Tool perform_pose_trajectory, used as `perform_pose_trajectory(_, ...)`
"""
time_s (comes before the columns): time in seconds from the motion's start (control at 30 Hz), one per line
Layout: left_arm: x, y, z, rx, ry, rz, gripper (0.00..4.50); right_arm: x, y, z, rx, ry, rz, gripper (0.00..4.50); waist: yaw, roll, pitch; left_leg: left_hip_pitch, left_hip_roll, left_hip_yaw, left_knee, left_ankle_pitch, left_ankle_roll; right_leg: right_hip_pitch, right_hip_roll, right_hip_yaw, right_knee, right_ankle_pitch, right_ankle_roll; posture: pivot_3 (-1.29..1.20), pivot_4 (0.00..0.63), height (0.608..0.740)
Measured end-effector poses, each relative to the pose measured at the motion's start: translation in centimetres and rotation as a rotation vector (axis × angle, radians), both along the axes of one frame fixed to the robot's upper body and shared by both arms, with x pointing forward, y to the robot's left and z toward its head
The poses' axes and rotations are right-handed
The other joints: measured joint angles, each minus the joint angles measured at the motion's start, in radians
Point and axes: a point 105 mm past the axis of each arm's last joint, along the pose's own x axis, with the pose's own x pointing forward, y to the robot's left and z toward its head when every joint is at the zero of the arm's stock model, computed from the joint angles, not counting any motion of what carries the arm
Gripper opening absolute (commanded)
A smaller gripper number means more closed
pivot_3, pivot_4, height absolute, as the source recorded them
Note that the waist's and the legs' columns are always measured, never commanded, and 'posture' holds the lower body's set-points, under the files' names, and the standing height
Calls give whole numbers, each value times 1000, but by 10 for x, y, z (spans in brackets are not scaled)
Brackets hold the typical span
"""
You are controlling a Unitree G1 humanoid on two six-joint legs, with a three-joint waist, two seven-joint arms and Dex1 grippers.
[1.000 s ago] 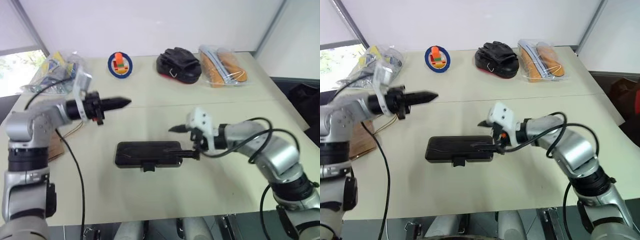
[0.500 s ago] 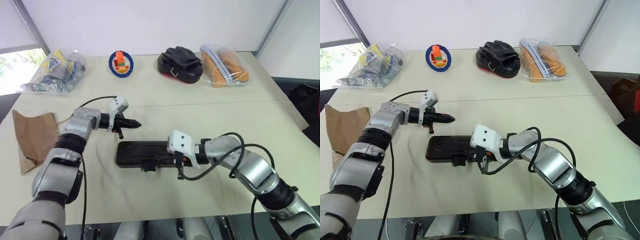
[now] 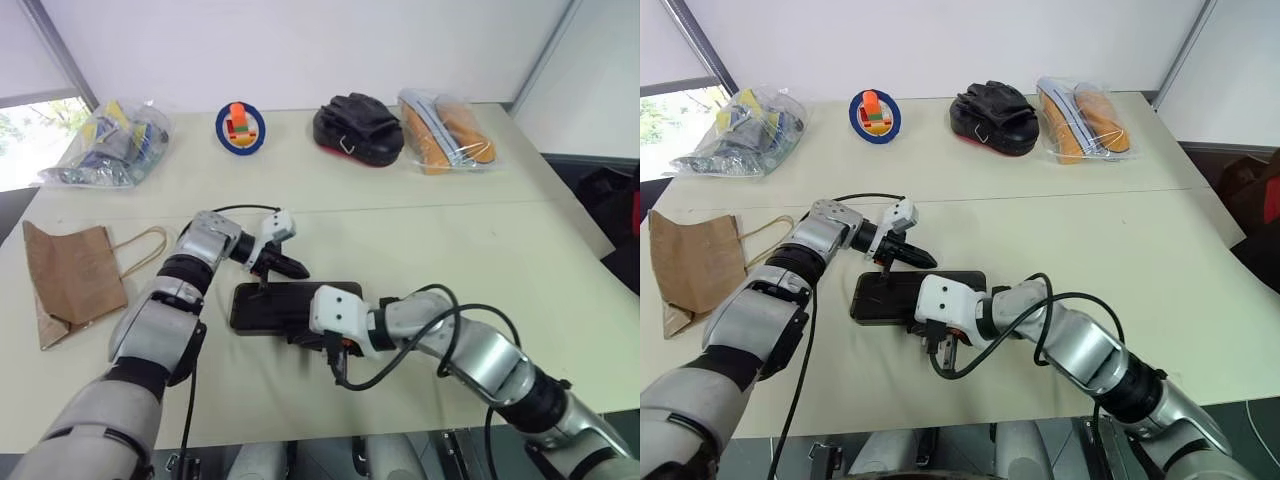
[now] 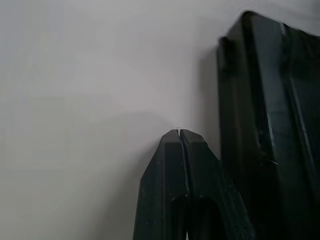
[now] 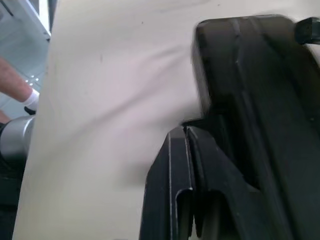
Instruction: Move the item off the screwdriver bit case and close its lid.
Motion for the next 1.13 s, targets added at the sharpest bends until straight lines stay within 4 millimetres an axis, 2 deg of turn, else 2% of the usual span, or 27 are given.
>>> perform_pose_trajectory(0.13, -5, 1, 2, 31, -8, -65, 0, 11, -4, -15, -59, -25, -39, 63, -1, 0, 0, 0, 0, 0, 0, 0, 0, 0, 0, 0, 0, 0, 0, 0, 150, 740)
perform_pose_trajectory(0.33, -15, 8, -1, 87, -17, -114, 0, 12, 2, -16, -96, -69, -23, 63, -7, 0, 0, 1, 1, -1, 0, 0, 0, 0, 1, 0, 1, 0, 0, 0, 150, 740)
perform_pose_trajectory(0.63, -15, 1, -5, 64, -23, -86, 0, 14, 4, -16, -137, -64, -69, 63, -3, 0, -2, 6, 1, -1, 0, 0, 0, 5, 1, 0, 2, 0, 0, 0, 150, 740)
perform_pose_trajectory(0.67, -11, -6, -4, 28, -35, -61, 0, 13, 1, -13, -119, -36, -98, 63, 0, 1, -2, 7, 1, 0, 0, 0, 0, 5, 1, 0, 2, 0, 0, 0, 150, 740)
perform_pose_trajectory(0.7, -4, -18, -4, -39, -55, -13, 0, 12, -11, 1, -60, 3, -147, 63, 18, 1, -1, 4, -1, -3, 2, 0, 0, 4, 0, -1, 1, 0, 0, 0, 150, 740)
perform_pose_trajectory(0.77, 6, -20, -2, -97, -78, 68, 0, 3, -28, 30, 49, 36, -166, 63, 24, -1, -1, -1, -1, -3, 3, 0, 1, 2, 0, -1, 0, 1, 2, 0, 150, 740)
perform_pose_trajectory(0.8, 15, -11, 4, -125, -101, 140, 0, -7, -37, 43, 109, 64, -161, 63, 23, -1, 0, -2, -1, -3, 3, 0, 1, 1, 0, -1, 0, 1, 2, 0, 150, 740)
perform_pose_trajectory(0.87, 34, 11, 31, -210, -172, 288, 0, -26, -56, 62, 237, 163, -154, 63, 20, -2, 0, -2, 0, -3, 2, -1, 1, 0, 1, -1, 0, 1, 2, 0, 150, 740)
perform_pose_trajectory(0.93, 47, 31, 63, -310, -241, 386, 0, -31, -68, 81, 350, 199, -161, 63, 16, -2, 0, 0, 0, -2, 2, -1, 1, 1, 0, 0, 0, 2, 2, 0, 150, 740)
perform_pose_trajectory(1.0, 50, 43, 81, -379, -277, 434, 0, -25, -78, 92, 409, 185, -198, 63, 17, -1, 0, 4, 0, -2, 1, -1, 1, 4, 0, 0, 0, 1, 2, 0, 150, 740)
perform_pose_trajectory(1.03, 48, 53, 87, -407, -291, 460, 0, -16, -85, 96, 437, 171, -244, 63, 14, -1, 0, 6, 0, -1, 0, -1, 2, 5, 0, 1, 0, 1, 2, 0, 150, 740)
perform_pose_trajectory(1.13, 35, 83, 80, -422, -292, 531, 0, 12, -104, 96, 466, 120, -386, 63, -2, -1, 0, 9, 0, 1, -3, -1, 1, 6, 0, 3, 0, 1, 2, 0, 150, 740)
